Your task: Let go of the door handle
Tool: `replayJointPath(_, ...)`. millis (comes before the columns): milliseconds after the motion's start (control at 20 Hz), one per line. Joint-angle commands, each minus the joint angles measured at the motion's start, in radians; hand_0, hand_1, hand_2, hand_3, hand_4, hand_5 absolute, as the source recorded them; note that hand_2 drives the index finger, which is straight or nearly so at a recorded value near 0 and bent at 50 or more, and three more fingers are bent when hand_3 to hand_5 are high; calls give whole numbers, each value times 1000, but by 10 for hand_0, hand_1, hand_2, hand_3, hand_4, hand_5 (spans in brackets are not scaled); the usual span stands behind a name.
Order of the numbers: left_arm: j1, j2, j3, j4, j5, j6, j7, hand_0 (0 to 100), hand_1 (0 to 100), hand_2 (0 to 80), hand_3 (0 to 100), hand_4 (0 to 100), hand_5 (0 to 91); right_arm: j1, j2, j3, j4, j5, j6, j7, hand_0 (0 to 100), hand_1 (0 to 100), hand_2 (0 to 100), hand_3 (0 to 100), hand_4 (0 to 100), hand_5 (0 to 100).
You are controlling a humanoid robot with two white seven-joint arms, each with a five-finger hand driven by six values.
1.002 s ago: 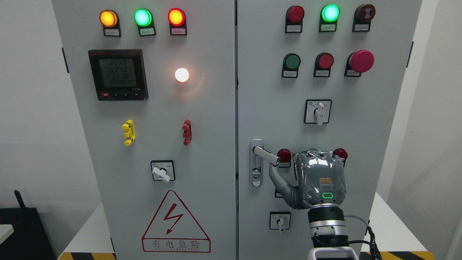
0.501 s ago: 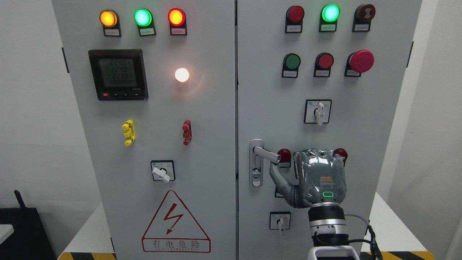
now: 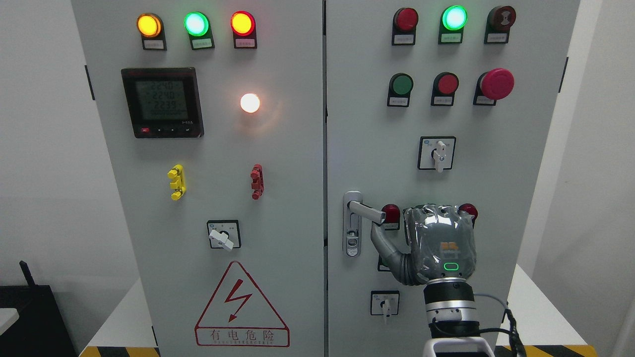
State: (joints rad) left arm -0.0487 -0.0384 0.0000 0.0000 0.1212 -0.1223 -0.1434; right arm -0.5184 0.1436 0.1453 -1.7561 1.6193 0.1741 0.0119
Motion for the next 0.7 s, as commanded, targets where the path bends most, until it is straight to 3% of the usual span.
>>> replayJointPath(0,0,0,11,17,0,1,1,120,389,0,0,0,0,4,1,2,-6,1,-2,-1,407,50,965,1000,1000,965)
replayJointPath(651,0,0,11,17,0,1,1,120,389,0,0,0,0,32,4,10,-31,-4,-7,-3,409,52,965,1000,1000,964)
